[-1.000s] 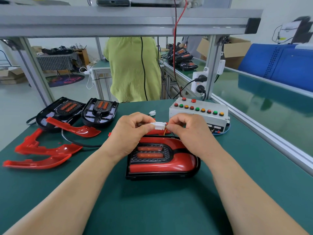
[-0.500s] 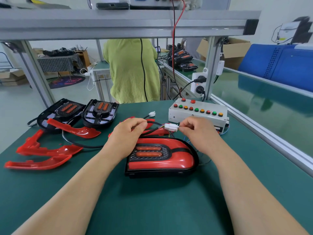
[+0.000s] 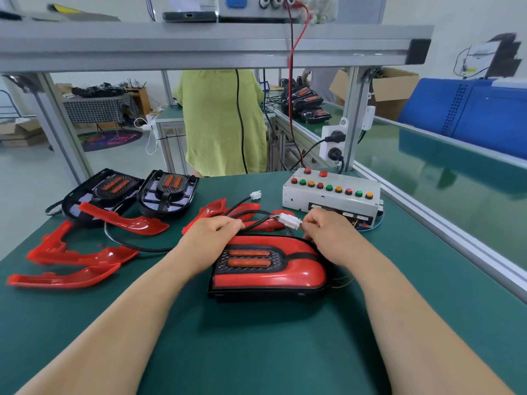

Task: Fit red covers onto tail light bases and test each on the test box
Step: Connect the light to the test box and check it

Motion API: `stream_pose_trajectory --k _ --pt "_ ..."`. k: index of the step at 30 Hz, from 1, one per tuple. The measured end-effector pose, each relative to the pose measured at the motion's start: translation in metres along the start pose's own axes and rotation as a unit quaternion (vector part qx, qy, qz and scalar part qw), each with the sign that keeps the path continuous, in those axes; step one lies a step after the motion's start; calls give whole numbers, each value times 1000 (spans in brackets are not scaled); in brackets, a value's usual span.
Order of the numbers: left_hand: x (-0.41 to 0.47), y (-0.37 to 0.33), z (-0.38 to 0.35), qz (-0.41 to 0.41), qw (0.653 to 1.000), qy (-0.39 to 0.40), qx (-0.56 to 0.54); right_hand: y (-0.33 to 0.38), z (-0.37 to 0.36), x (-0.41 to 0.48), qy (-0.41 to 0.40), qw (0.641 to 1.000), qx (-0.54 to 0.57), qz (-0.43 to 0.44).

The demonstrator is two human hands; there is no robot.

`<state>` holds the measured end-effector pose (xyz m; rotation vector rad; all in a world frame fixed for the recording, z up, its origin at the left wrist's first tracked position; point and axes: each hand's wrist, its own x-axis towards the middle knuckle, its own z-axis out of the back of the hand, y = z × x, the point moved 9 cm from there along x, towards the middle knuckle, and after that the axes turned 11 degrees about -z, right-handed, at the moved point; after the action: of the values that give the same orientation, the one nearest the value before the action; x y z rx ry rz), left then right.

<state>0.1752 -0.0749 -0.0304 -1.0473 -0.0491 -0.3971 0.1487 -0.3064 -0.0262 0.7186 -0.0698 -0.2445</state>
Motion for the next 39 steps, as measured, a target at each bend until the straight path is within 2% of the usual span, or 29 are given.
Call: stream_pose_trajectory --k 4,8,16,27,36,39 --pt "-9 2 -15 83 987 -5 -141 5 -4 -4 -22 1000 13 6" --pt "-8 -5 -15 58 991 -25 -121 7 -4 -6 -22 999 22 13" --pt "-7 -18 4 -23 992 -60 -110 4 0 -7 42 993 108 12" --pt "-10 -15 16 -25 985 -127 -117 0 1 -6 49 991 125 24" --pt "-10 -12 12 -14 986 -99 -136 -6 2 -5 38 991 128 6" --pt "-9 -11 11 -15 986 -92 -137 -2 8 -7 50 979 198 19"
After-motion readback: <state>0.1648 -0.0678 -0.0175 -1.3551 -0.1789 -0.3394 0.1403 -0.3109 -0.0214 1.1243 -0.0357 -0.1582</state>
